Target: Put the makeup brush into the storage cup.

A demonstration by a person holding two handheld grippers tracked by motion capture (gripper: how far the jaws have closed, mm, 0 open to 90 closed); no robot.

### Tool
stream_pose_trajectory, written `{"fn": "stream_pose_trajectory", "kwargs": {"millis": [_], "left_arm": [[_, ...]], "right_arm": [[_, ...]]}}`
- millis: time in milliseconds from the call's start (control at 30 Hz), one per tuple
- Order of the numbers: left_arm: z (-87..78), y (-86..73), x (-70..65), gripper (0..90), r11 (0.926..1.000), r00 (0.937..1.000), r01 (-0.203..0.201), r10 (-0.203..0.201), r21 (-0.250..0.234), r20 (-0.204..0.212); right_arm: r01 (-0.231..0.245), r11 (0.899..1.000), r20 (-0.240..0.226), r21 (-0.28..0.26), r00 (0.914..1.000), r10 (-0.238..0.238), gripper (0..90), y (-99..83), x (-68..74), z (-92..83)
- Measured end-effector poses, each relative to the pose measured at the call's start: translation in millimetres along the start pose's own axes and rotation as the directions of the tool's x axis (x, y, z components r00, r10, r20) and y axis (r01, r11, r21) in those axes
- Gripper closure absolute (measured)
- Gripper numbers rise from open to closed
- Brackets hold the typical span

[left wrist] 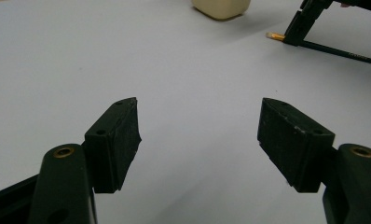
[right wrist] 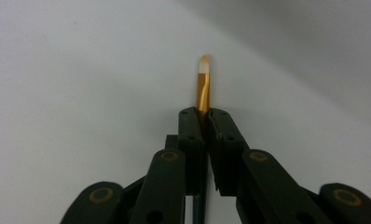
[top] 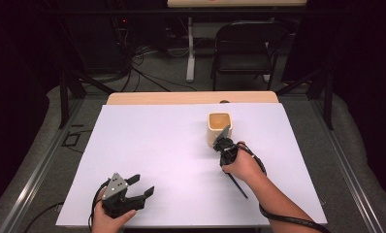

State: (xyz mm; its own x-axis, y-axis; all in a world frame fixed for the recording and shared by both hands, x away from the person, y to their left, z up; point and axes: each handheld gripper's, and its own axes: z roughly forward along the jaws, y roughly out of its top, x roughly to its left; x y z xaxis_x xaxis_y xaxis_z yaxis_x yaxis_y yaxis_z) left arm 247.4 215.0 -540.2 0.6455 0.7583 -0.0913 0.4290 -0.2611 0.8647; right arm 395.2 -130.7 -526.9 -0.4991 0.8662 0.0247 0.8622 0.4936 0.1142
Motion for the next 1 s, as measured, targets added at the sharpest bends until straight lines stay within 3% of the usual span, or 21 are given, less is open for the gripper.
{"fn": "stream_pose_trajectory", "kwargs": {"millis": [133,167,200,300,467,500,533,867,900,967,1000], "left_arm": [[0.0,0.0,0.2,29.3,1.0,1.0,-0.001,0.001,0.0,-0.001],[0.0,0.0,0.2,29.3,1.0,1.0,-0.001,0.001,0.0,-0.001],[0.0,0.0,0.1,29.4,1.0,1.0,-0.001,0.001,0.0,-0.001],[0.0,0.0,0.0,29.4,1.0,1.0,0.0,0.0,0.0,0.0],[0.0,0.0,-0.3,29.4,1.0,1.0,0.001,-0.001,-0.001,0.0],[0.0,0.0,-0.2,29.4,1.0,1.0,0.0,0.0,0.0,-0.001],[0.0,0.0,-0.1,29.4,1.0,1.0,0.0,0.0,0.0,0.0],[0.1,0.0,-0.3,29.4,1.0,1.0,0.0,0.0,0.0,-0.001],[0.1,0.0,-0.2,29.4,1.0,1.0,0.0,0.0,0.0,-0.001],[0.2,-0.1,-0.3,29.4,1.0,1.0,0.001,-0.001,0.0,-0.001],[0.3,-0.1,-0.5,29.4,1.0,1.0,0.001,-0.001,0.0,-0.001]], "right_arm": [[0.002,1.0,0.007,0.009,1.0,-0.002,83.8,0.2,0.5,-1.6],[-0.01,0.997,-0.013,-0.072,0.9999,0.009,83.9,-2.0,1.2,2.9],[-0.025,0.998,-0.011,-0.054,0.9996,0.025,83.9,-2.0,2.7,1.0],[0.0,1.0,0.008,-0.004,1.0,0.0,83.9,-0.6,2.5,-4.4],[0.021,1.0,0.01,-0.016,0.9997,-0.021,84.0,-0.4,3.6,-9.9],[0.032,0.999,0.024,0.032,0.9992,-0.033,84.0,0.9,4.4,-15.6],[0.024,1.0,0.008,-0.015,0.9997,-0.024,83.9,-0.6,4.8,-13.3],[0.043,0.999,0.01,-0.023,0.999,-0.043,84.0,-1.0,6.2,-22.0],[0.045,0.998,0.009,-0.049,0.999,-0.044,84.0,-1.8,6.7,-22.5],[0.016,0.999,0.003,-0.051,0.9999,-0.016,84.0,-2.7,9.1,-25.7],[0.044,0.998,0.004,-0.055,0.999,-0.044,84.0,-2.2,7.4,-28.0]]}}
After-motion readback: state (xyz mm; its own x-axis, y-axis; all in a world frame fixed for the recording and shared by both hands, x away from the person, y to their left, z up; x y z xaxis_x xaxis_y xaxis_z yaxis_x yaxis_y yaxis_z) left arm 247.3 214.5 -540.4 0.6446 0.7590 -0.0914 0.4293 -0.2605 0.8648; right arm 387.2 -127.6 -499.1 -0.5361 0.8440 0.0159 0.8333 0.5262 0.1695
